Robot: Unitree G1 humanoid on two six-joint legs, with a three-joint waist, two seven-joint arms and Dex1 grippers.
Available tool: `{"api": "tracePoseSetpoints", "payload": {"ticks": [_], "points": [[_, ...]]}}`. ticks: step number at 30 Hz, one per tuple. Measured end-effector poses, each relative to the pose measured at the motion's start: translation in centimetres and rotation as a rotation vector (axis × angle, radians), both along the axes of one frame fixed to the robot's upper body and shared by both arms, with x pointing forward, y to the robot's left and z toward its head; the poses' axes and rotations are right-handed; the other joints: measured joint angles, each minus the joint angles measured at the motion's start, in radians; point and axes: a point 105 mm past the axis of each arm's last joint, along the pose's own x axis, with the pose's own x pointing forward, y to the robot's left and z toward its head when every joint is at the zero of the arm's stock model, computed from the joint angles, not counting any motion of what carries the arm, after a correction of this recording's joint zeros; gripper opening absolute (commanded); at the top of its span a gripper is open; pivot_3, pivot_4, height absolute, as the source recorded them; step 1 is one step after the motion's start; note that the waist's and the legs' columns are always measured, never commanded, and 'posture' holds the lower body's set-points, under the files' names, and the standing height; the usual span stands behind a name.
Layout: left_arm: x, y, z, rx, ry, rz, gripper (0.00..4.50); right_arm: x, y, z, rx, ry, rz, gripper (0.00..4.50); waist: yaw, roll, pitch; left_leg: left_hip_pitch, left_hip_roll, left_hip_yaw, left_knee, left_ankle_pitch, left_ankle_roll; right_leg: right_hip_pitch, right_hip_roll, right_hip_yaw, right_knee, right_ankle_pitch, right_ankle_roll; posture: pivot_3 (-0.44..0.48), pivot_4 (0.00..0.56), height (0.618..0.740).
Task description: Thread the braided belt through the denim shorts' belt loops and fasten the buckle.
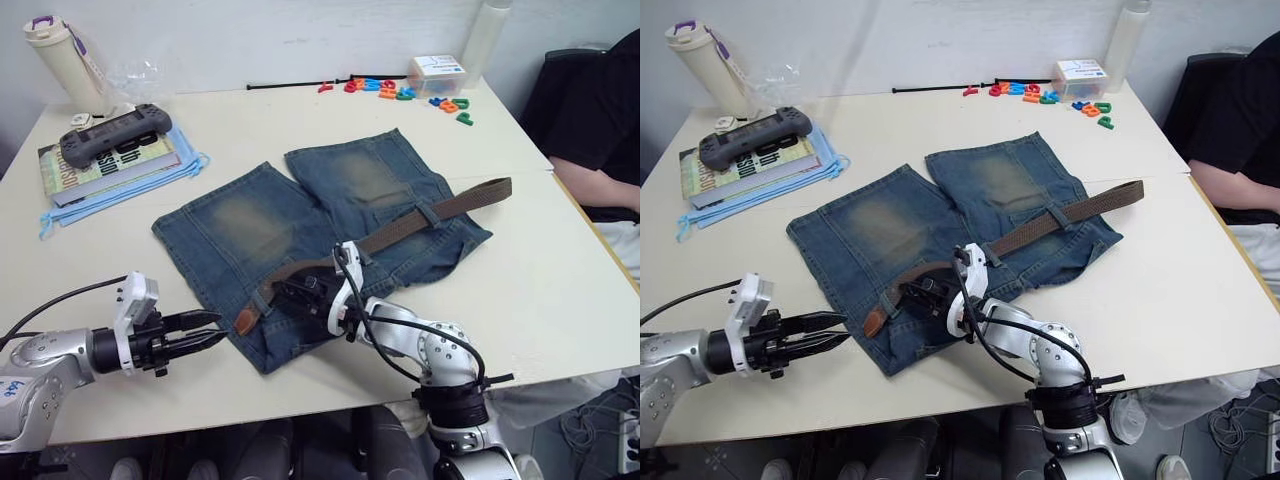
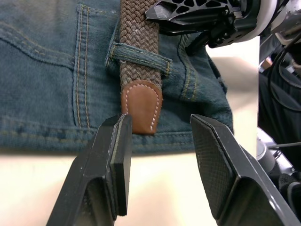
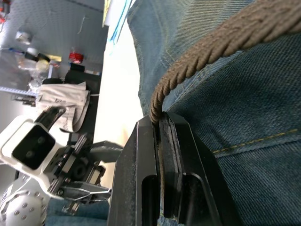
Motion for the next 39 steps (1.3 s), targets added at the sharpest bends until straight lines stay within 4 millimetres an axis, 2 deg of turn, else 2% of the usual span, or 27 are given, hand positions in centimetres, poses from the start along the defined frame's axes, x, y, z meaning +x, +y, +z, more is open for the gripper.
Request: {"api": "tracePoseSetpoints", "payload": {"ticks": [10,13,19,29,38,39], "points": [[1.6,-0.5,-0.1,-0.002,0.027,-0.026,2.25,-0.2,0.4,0.5,0.035,-0.047,0.033,0.0,-0.002,0.0,0.0,-0.001,0.0,0.0,0.0,0.001,-0.004,-0.003,0.0,0.001,0.002,0.0,0.0,0.0,0.15,0.657],[2.5,-0.9,0.0,-0.022,0.089,-0.072,2.25,-0.6,0.3,1.5,0.06,-0.122,0.063,0.0,-0.002,0.0,0.0,-0.002,0.0,0.0,0.0,0.002,-0.005,-0.004,0.0,0.001,0.002,0.0,-0.001,0.0,0.15,0.657],[2.4,-1.5,-0.5,-0.023,0.179,-0.152,2.25,-1.2,0.5,2.4,0.084,-0.194,0.104,0.0,-0.001,-0.001,0.0,-0.002,0.0,0.0,0.0,0.002,-0.006,-0.004,0.0,0.001,0.002,0.0,0.0,0.0,0.15,0.657],[2.4,-1.7,-1.5,-0.011,0.246,-0.187,2.25,-1.3,0.5,2.2,0.06,-0.209,0.105,0.0,0.0,-0.001,0.0,-0.002,0.0,0.0,0.0,0.003,-0.007,-0.004,0.0,0.001,0.002,0.0,-0.001,0.0,0.15,0.657],[2.6,-1.9,-1.2,-0.012,0.256,-0.199,2.25,-1.3,0.4,2.1,0.045,-0.219,0.105,0.0,0.0,-0.001,0.0,-0.002,0.0,0.0,0.0,0.003,-0.007,-0.004,0.0,0.001,0.002,0.0,-0.001,0.0,0.15,0.657],[2.6,-1.9,-1.2,-0.014,0.26,-0.201,2.0,-1.3,0.4,2.1,0.045,-0.219,0.105,0.0,0.0,-0.001,0.0,-0.002,0.0,0.0,0.0,0.003,-0.007,-0.004,0.0,0.001,0.002,0.0,-0.001,0.0,0.15,0.657]]}}
